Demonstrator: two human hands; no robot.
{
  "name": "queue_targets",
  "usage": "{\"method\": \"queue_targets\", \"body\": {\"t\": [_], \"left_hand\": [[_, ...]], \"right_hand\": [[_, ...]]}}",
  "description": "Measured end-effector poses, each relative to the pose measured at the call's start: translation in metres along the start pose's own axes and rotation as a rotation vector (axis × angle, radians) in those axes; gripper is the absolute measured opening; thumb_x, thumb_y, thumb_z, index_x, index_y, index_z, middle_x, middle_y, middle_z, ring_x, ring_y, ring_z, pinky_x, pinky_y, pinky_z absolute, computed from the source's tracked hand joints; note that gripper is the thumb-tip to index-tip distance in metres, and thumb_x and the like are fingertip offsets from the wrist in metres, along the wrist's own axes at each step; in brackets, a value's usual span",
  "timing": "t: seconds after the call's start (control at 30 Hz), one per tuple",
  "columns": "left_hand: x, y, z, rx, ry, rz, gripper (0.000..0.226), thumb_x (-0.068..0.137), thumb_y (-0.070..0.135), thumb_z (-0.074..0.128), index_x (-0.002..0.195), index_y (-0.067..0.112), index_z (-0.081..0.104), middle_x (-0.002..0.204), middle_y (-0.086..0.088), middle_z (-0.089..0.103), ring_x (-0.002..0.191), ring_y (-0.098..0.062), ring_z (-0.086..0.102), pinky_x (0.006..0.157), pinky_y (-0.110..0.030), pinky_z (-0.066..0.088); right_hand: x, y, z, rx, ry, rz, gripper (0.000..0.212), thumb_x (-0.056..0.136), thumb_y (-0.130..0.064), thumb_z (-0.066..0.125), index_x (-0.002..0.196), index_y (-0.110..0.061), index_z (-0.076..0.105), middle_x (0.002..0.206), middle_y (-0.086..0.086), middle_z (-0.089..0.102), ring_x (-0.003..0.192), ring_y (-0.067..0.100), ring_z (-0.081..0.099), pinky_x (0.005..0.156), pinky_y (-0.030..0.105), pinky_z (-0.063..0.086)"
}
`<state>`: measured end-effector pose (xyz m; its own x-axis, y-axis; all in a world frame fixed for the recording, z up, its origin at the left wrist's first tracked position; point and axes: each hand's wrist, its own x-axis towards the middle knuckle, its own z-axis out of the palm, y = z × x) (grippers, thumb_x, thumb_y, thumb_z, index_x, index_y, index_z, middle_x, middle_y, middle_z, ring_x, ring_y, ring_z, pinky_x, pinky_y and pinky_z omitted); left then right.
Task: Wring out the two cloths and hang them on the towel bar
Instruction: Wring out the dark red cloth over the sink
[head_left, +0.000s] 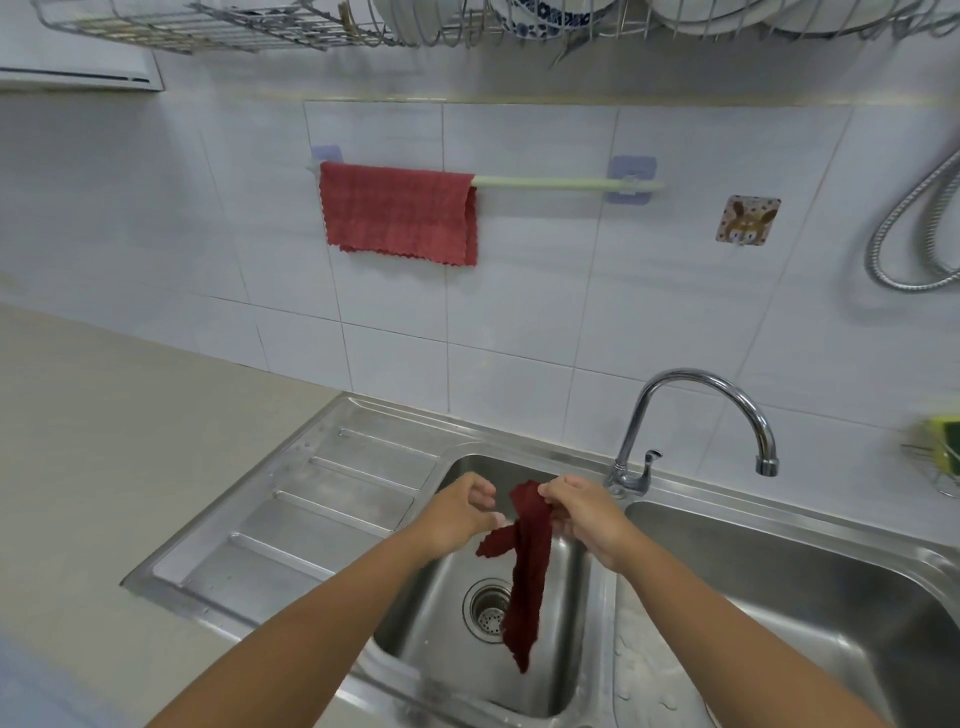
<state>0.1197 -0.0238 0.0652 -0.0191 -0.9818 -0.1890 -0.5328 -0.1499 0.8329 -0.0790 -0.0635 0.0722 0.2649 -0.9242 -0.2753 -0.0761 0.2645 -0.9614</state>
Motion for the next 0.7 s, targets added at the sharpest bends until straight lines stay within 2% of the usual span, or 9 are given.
{"method": "queue_targets", "body": {"t": [0.1,0.17,0.2,0.27,0.37,0.47,0.57,0.63,0.7], "left_hand": [[0.0,0.002,0.011,-0.024,-0.183,-0.027,0.055,0.08,0.029,0.074,0.129,0.024,0.049,0.126,0.008,0.06,0.114,-0.01,0.058,0.095,-0.024,0.046],[0.0,0.002,0.017,0.028,-0.284,-0.037,0.041,0.085,0.023,0.07,0.122,0.015,0.057,0.115,0.002,0.066,0.102,-0.009,0.062,0.082,-0.012,0.047],[0.0,0.0,0.02,0.061,-0.276,-0.032,0.029,0.087,0.02,0.067,0.115,0.011,0.062,0.106,-0.001,0.07,0.093,-0.01,0.064,0.075,-0.009,0.049],[0.002,-0.002,0.022,0.072,-0.191,-0.02,0.017,0.091,0.018,0.062,0.104,0.008,0.067,0.097,-0.004,0.073,0.086,-0.013,0.067,0.078,-0.019,0.052],[0.006,0.0,0.015,0.063,-0.053,-0.027,0.01,0.093,0.022,0.056,0.095,0.015,0.063,0.096,-0.001,0.071,0.086,-0.015,0.064,0.081,-0.028,0.046],[0.011,0.013,0.007,0.057,-0.022,-0.023,0.014,0.094,0.021,0.044,0.086,0.017,0.054,0.087,-0.001,0.062,0.078,-0.016,0.056,0.076,-0.033,0.044],[0.018,0.027,0.002,0.172,0.027,0.039,0.022,0.095,0.015,0.034,0.077,0.016,0.047,0.081,-0.002,0.052,0.076,-0.02,0.051,0.077,-0.042,0.044],[0.02,0.033,-0.003,0.332,0.08,0.092,0.026,0.097,0.011,0.033,0.077,0.014,0.049,0.084,-0.006,0.055,0.079,-0.021,0.053,0.081,-0.04,0.04],[0.021,0.037,-0.008,0.428,0.148,0.119,0.024,0.097,0.007,0.032,0.082,0.008,0.05,0.098,-0.016,0.059,0.094,-0.03,0.056,0.083,-0.038,0.039]], "right_hand": [[0.003,-0.005,0.003,-0.01,-0.025,-0.008,0.009,0.085,-0.011,0.066,0.08,-0.014,0.059,0.08,0.009,0.066,0.071,0.021,0.063,0.059,0.026,0.051],[0.005,-0.009,0.001,0.021,-0.005,-0.004,0.012,0.085,-0.007,0.065,0.093,-0.014,0.06,0.082,0.01,0.069,0.067,0.02,0.064,0.06,0.028,0.051],[0.005,-0.01,-0.002,0.033,0.001,-0.002,0.015,0.087,-0.004,0.062,0.099,-0.014,0.06,0.082,0.01,0.069,0.065,0.019,0.064,0.06,0.028,0.051],[0.005,-0.014,-0.009,0.027,0.036,-0.013,0.02,0.089,0.001,0.053,0.103,-0.009,0.064,0.083,0.01,0.069,0.067,0.017,0.065,0.063,0.029,0.052],[0.002,-0.019,-0.021,-0.053,0.129,-0.032,0.029,0.081,0.004,0.043,0.077,-0.009,0.069,0.076,0.008,0.066,0.068,0.019,0.058,0.065,0.029,0.047],[-0.001,-0.021,-0.022,-0.204,0.171,-0.053,0.021,0.081,-0.007,0.05,0.063,-0.015,0.059,0.067,-0.001,0.056,0.061,0.014,0.049,0.06,0.027,0.039],[0.001,-0.015,-0.017,-0.562,0.053,-0.181,0.02,0.082,-0.024,0.069,0.071,-0.019,0.053,0.067,-0.007,0.049,0.062,0.01,0.046,0.058,0.024,0.034],[0.004,-0.013,-0.013,-0.737,-0.037,-0.204,0.022,0.076,-0.017,0.075,0.083,-0.02,0.054,0.072,-0.007,0.049,0.064,0.009,0.046,0.059,0.024,0.037],[0.008,-0.012,-0.013,-0.932,-0.072,-0.252,0.033,0.074,-0.012,0.076,0.1,-0.017,0.056,0.084,-0.005,0.05,0.076,0.012,0.05,0.07,0.027,0.041]]}}
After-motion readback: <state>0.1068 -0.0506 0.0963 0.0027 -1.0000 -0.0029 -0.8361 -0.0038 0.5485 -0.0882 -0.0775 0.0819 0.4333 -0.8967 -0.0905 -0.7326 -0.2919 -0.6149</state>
